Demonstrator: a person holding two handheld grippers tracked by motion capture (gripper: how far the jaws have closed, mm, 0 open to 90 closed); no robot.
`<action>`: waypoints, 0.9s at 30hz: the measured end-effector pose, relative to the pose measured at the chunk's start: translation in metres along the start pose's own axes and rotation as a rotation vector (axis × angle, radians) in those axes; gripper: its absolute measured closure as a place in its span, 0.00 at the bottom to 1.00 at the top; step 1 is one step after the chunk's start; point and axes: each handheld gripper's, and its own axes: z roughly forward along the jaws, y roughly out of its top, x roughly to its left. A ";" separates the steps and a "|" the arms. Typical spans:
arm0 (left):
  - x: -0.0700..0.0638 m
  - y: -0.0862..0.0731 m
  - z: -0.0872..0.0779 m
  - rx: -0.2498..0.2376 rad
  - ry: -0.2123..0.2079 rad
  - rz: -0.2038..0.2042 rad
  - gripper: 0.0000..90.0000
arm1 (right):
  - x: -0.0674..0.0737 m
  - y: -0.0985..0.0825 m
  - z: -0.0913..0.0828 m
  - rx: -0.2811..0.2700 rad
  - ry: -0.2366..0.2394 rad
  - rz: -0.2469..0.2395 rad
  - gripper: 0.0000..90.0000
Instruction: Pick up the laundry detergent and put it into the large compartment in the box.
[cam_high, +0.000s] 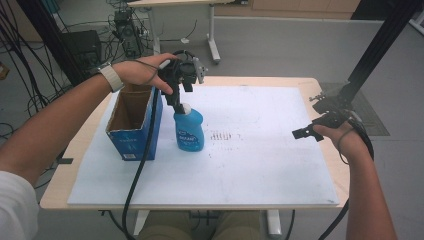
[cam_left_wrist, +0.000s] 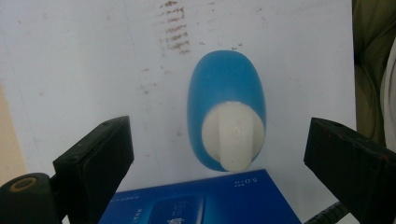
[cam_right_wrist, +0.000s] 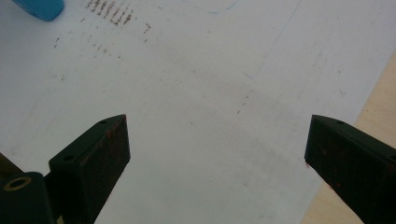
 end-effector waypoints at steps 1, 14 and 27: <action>0.000 0.000 0.001 0.000 0.000 0.001 0.09 | 0.000 0.000 0.000 0.000 0.000 0.000 0.07; -0.006 0.004 0.016 0.007 0.007 0.008 0.09 | 0.001 -0.001 0.001 -0.003 0.003 -0.001 0.07; -0.008 0.010 0.029 0.029 0.007 0.015 0.09 | 0.001 0.000 0.002 -0.004 0.005 -0.006 0.07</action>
